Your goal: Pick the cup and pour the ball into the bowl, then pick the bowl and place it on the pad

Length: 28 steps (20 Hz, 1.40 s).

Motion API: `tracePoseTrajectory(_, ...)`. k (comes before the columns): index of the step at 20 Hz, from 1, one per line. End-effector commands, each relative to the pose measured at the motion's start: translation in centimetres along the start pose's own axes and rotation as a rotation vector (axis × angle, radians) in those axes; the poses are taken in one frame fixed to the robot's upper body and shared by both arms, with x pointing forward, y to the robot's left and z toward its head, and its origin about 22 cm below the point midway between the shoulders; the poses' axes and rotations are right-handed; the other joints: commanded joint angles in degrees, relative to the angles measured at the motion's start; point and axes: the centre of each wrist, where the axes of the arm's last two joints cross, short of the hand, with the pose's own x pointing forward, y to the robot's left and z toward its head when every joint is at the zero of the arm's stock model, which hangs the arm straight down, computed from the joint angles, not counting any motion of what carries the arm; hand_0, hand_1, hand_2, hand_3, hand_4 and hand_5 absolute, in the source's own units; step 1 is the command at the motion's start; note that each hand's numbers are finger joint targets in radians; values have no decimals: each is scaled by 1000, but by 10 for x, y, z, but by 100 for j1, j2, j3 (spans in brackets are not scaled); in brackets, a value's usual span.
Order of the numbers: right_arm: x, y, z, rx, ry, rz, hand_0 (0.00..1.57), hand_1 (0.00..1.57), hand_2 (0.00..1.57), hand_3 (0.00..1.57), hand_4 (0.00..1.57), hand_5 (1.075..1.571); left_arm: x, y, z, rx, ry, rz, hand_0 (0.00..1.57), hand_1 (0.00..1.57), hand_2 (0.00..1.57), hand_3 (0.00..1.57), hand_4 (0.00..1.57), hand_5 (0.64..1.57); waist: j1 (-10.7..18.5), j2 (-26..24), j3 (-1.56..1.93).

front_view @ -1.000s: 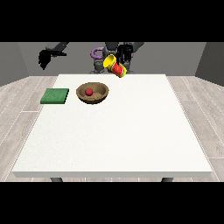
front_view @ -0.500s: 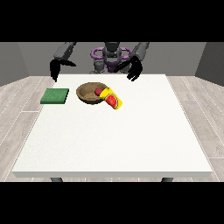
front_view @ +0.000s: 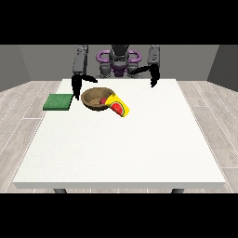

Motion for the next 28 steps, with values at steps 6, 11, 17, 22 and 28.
tracePoseTrajectory(6,-21,-18,-12,-54,8,-2,0,0,0,0,244,1566,-4,45,13,-28,-32,36,0,0,0,0,0,1564,136,66,16)
tracePoseTrajectory(11,-40,-32,-1,-60,49,-8,0,0,0,0,160,1563,4,68,17,-63,-25,37,0,0,0,0,0,1565,269,4,17)
tracePoseTrajectory(17,-40,-12,-18,-47,9,-9,0,0,0,0,64,1562,25,57,4,-14,-89,36,0,0,0,0,0,1565,153,274,17)
tracePoseTrajectory(22,-71,-21,14,-240,261,95,1453,1453,1571,0,468,1512,39,60,-7,-26,-151,31,0,0,0,0,80,1571,311,612,15)
tracePoseTrajectory(28,-58,-50,13,-342,238,552,1571,1571,1571,1562,938,1558,35,43,-1,-105,-143,61,0,0,0,0,655,1531,842,571,-12)
